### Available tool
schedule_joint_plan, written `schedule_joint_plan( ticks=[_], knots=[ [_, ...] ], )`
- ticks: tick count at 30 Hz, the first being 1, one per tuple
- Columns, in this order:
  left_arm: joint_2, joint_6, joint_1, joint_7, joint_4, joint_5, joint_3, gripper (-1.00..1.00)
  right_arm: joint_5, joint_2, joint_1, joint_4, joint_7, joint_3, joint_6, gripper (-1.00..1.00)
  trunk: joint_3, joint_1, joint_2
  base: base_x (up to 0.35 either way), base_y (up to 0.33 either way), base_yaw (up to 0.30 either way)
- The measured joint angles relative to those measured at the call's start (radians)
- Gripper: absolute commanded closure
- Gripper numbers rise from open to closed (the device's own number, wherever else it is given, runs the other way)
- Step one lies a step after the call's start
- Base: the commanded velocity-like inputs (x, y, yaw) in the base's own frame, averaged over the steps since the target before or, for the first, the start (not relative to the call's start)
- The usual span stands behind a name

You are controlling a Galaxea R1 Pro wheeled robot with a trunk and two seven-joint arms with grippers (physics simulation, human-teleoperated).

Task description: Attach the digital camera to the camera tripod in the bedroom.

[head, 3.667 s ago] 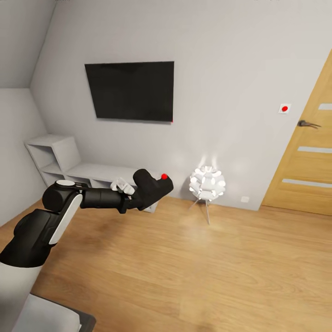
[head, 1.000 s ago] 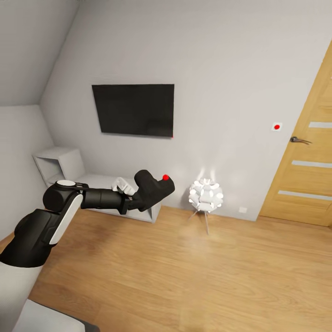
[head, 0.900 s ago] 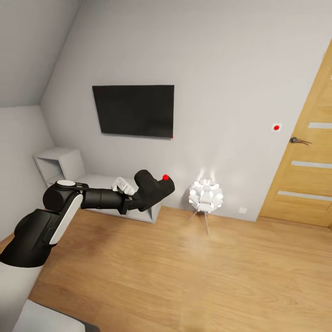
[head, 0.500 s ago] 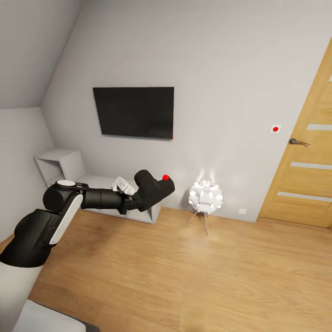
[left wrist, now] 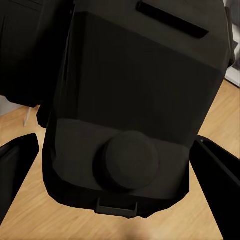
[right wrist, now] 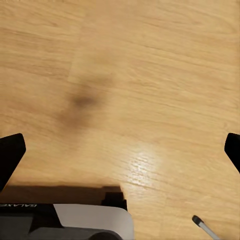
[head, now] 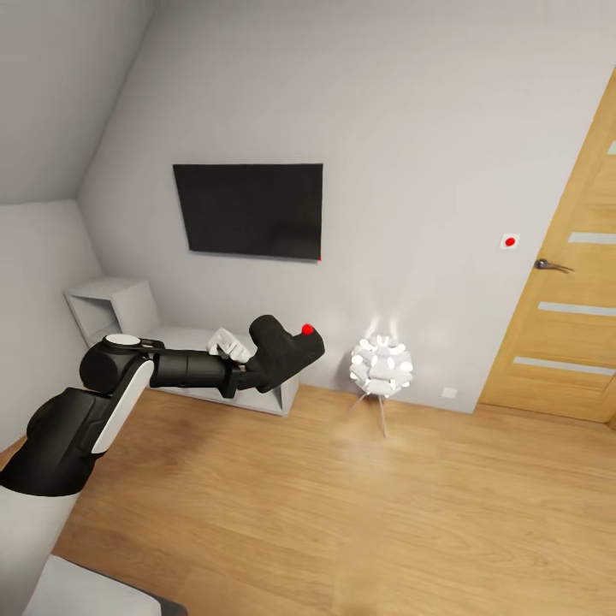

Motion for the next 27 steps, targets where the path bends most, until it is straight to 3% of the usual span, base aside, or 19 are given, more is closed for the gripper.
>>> schedule_joint_plan(
  ticks=[21, 27],
  knots=[
    [0.000, 0.000, 0.001, 0.000, 0.000, 0.000, 0.000, 1.00, 0.000, 0.000, 0.000, 0.000, 0.000, 0.000, 0.000, -1.00, 0.066, -0.081, 0.148, 0.000, 0.000, 0.000],
    [0.000, 0.000, 0.000, 0.000, 0.000, 0.000, 0.000, 1.00, 0.000, 0.000, 0.000, 0.000, 0.000, 0.000, -0.001, -1.00, 0.066, -0.081, 0.148, 0.000, 0.000, 0.000]
  ],
)
